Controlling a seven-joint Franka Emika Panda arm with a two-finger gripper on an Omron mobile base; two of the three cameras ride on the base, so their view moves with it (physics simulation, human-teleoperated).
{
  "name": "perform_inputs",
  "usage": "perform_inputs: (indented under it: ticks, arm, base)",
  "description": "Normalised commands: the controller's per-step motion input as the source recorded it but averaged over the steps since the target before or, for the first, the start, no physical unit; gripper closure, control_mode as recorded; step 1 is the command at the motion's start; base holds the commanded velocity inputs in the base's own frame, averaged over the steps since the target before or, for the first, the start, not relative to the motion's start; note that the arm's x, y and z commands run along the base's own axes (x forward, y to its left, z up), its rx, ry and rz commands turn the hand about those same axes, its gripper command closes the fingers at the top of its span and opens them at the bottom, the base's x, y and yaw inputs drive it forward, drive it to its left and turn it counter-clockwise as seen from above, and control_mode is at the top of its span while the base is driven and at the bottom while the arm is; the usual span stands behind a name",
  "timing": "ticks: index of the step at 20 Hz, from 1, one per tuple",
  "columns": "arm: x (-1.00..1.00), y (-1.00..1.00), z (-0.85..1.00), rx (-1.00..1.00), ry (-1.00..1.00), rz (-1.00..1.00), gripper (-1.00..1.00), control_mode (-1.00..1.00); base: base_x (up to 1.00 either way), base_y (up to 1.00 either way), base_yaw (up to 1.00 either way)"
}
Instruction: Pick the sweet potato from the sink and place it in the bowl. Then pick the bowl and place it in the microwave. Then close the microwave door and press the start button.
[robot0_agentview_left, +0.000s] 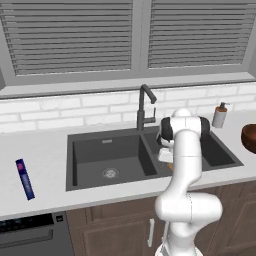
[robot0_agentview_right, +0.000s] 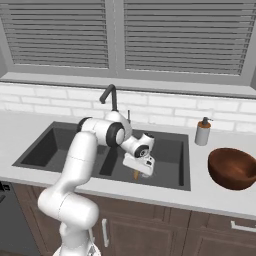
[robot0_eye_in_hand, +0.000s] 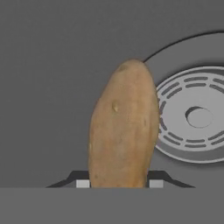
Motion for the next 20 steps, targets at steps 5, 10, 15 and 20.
perform_inputs:
  ticks: [5,10,15,20]
  arm:
    - [0.13,0.09,-0.44,0.00,-0.20,0.08,1.00,-1.00]
    - [-0.47,0.06,0.37,0.00,-0.19,0.04,1.00,-1.00]
    - [-0.83,0.01,1.00,0.00,-0.37,0.00,1.00,-1.00]
    - [-0.85,0.02,1.00,-0.02,-0.36,0.00,1.00,-1.00]
  base:
    - [0.00,0.00,0.00]
    - [0.00,0.00,0.00]
    - [0.00,0.00,0.00]
    - [0.00,0.00,0.00]
